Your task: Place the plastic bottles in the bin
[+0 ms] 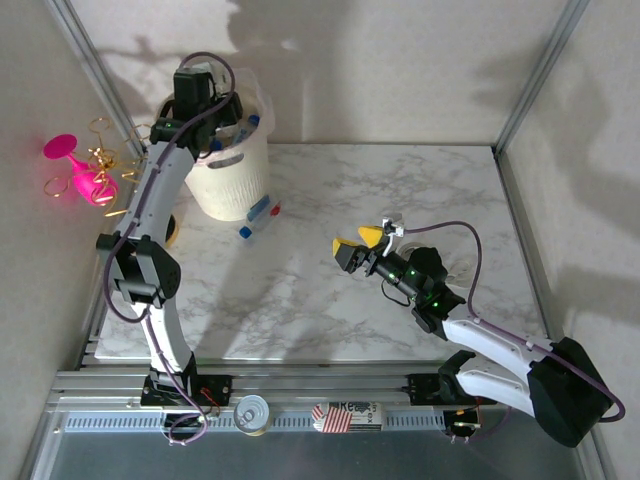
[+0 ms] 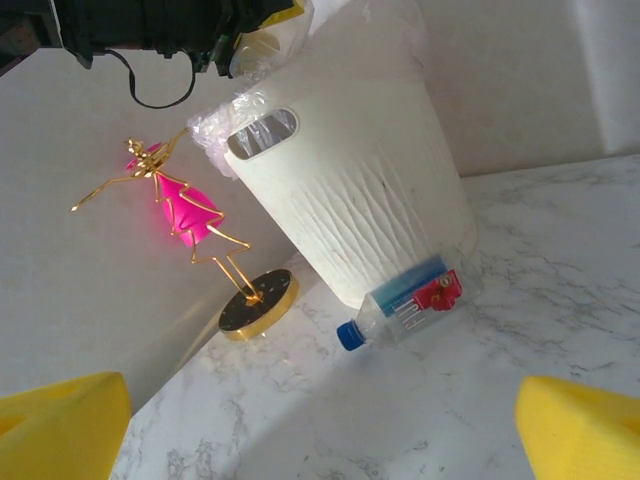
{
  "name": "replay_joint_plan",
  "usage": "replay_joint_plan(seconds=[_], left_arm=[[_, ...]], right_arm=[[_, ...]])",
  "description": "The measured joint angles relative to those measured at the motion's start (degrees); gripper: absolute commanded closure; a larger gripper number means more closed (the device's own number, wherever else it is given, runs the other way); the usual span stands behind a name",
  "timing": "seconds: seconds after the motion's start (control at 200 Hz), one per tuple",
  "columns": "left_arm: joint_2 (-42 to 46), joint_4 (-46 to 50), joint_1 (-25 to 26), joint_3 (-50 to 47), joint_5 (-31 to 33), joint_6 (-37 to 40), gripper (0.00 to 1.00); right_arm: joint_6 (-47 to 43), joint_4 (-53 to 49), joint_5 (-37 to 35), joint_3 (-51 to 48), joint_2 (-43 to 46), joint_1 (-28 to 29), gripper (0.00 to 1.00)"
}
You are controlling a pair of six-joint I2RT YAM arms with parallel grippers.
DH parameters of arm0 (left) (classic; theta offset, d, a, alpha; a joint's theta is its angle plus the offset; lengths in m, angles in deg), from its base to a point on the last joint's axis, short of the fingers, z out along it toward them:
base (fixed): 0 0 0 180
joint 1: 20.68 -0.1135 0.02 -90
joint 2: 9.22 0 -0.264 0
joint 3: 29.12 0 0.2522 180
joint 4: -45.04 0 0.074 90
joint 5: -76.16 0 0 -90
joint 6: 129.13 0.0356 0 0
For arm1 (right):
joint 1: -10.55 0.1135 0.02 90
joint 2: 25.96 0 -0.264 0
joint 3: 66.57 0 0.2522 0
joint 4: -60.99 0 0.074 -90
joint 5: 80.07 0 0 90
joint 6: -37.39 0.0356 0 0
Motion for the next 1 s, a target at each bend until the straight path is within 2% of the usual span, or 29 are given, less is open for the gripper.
replay_joint_plan(seconds=[0.045, 0.075, 0.095, 0.335, 0.476, 0.786, 0.996], left_arm=[[-0.02, 0.48, 0.00, 0.04, -0.15, -0.61, 0.16], [0.00, 0.72, 0.00, 0.13, -0.22, -0.59, 0.03], [0.00, 0.83, 0.00, 0.22, -0.35, -0.44, 0.01], [1.64, 0.96, 0.00, 0.46, -0.76, -1.77, 0.01], [8.15, -1.05, 0.37, -4.28, -1.36, -2.84, 0.00], [32.39, -18.95, 3.58, -31.58, -6.91, -8.09, 0.00], [39.15, -28.30, 7.91, -51.17, -9.99, -11.15, 0.00]], right_arm=[[0.00, 0.00, -0.02, -0.11, 0.02, 0.00, 0.01], [0.00, -0.02, -0.07, -0.15, 0.02, 0.00, 0.01], [0.00, -0.04, -0.15, -0.15, 0.02, 0.00, 0.01], [0.02, -0.09, -0.33, -0.22, 0.00, 0.00, 0.01], [0.02, -0.04, -0.31, -0.22, -0.50, 0.00, 0.01], [0.22, 0.07, 0.26, -0.17, -4.37, 0.00, 0.01], [0.70, 0.28, 1.25, 0.35, -7.37, 0.00, 0.01]])
